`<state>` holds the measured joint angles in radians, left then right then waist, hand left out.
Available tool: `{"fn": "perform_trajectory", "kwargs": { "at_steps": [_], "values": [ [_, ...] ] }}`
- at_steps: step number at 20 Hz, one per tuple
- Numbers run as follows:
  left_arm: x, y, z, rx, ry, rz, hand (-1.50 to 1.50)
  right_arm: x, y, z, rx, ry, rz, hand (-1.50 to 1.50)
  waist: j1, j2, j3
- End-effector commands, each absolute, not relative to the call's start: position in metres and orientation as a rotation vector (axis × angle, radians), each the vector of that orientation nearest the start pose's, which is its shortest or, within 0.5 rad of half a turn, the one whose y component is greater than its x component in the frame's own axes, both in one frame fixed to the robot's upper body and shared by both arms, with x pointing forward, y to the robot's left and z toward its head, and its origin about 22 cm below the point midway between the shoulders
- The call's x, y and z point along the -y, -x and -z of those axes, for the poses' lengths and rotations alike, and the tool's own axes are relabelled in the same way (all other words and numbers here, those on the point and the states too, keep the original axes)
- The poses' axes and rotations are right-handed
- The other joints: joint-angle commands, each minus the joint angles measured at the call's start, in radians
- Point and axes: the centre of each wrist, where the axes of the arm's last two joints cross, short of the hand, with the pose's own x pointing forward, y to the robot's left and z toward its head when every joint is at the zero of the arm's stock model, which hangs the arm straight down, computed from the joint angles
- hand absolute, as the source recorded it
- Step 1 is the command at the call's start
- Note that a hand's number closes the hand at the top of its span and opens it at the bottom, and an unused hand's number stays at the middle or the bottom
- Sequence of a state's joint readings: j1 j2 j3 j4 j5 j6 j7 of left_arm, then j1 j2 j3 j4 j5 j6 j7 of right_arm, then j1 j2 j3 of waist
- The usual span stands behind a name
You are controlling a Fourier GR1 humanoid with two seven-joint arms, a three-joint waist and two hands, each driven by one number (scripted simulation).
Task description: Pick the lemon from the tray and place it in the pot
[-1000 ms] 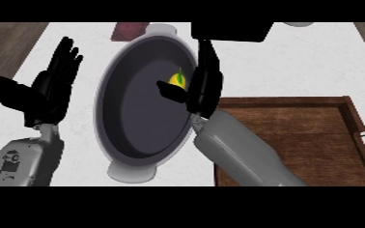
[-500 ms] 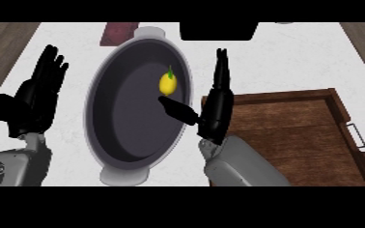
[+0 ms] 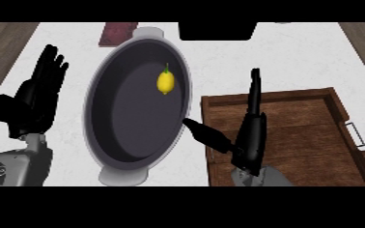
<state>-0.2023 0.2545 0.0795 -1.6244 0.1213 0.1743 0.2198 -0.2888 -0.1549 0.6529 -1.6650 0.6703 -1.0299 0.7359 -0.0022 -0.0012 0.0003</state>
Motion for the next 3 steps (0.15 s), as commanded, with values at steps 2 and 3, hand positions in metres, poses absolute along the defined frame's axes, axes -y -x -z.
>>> {"fn": "perform_trajectory", "kwargs": {
  "at_steps": [2,3],
  "values": [
    [-0.298,-0.269,-0.079,1.613,-0.187,-0.07,0.0,0.092,-0.205,-0.057,1.689,0.562,0.075,-1.5,0.002,0.0,0.0],
    [-0.28,-0.282,-0.097,1.598,-0.198,-0.062,0.0,0.123,-0.217,-0.063,1.675,0.575,0.074,-1.5,0.001,0.001,0.0]
  ]
}}
